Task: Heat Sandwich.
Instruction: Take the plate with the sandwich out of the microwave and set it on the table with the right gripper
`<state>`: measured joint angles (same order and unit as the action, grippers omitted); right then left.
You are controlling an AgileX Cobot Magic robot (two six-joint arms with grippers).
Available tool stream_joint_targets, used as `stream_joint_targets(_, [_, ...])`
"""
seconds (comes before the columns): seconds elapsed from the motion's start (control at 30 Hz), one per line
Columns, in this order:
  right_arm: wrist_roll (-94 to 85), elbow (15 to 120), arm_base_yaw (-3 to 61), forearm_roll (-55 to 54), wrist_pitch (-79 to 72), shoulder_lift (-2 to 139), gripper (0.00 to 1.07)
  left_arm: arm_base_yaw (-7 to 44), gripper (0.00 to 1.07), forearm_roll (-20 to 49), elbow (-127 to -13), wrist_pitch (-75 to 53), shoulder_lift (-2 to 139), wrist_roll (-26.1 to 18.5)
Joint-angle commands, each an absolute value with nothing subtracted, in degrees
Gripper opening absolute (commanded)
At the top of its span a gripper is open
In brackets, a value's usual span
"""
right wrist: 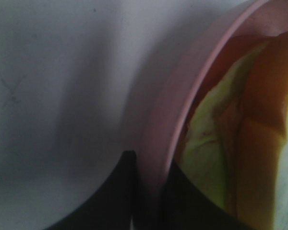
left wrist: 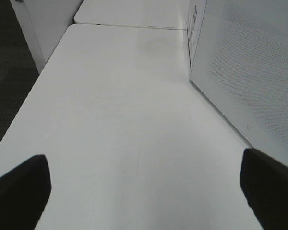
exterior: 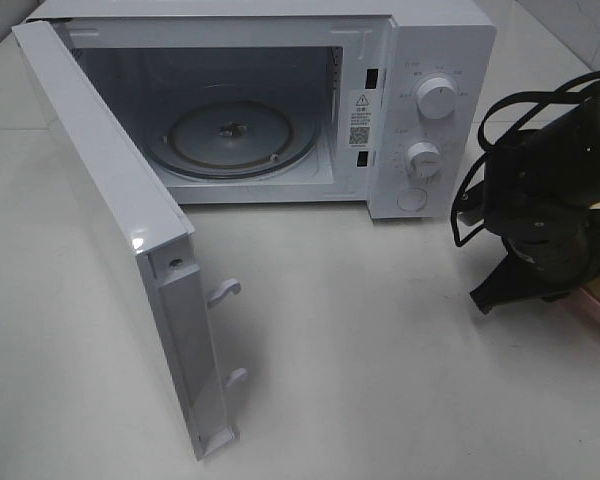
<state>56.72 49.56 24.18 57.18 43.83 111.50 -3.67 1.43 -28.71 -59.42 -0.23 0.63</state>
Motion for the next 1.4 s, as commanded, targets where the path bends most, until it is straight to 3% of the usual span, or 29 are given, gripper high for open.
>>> stream_joint_targets(0.03, [58.1, 49.22, 23.95, 58.79, 44.69, 112.36, 0.01, -3.67, 0.99, 1.6, -28.42, -59.24, -1.6, 0.57])
stream_joint_targets(0.73, [60.1, 49.27, 23.95, 57.18, 42.4, 114.31, 0.07, -3.67, 0.99, 1.6, -28.42, -59.24, -1.6, 0.57])
stream_joint_targets(0.93, [57.18, 49.33, 23.95, 54.6, 42.0, 113.04, 0.27, -3.67, 0.99, 1.6, -28.42, -59.24, -1.6, 0.57])
stream_joint_targets(1.0, [55.75, 49.33, 23.95, 53.63, 41.54, 112.19, 0.35, -3.67, 0.99, 1.6, -28.42, -59.24, -1.6, 0.57])
stream_joint_targets(1.03, [53.4, 49.33, 23.95, 51.91, 40.85, 111.27, 0.45, -3.67, 0.99, 1.6, -28.42, -59.24, -1.6, 0.57])
stream_joint_targets(1.1, [52.25, 49.33, 23.95, 50.99, 40.62, 110.81, 0.49, -3.67, 0.99, 1.6, -28.42, -59.24, -1.6, 0.57])
stream_joint_targets(1.17, [49.1, 49.33, 23.95, 48.36, 40.57, 109.03, 0.61, -3.67, 0.99, 1.6, -28.42, -59.24, -1.6, 0.57])
stream_joint_targets(1.4, [40.74, 49.33, 23.95, 42.51, 41.37, 102.67, 0.73, -3.67, 0.99, 1.6, -28.42, -59.24, -1.6, 0.57])
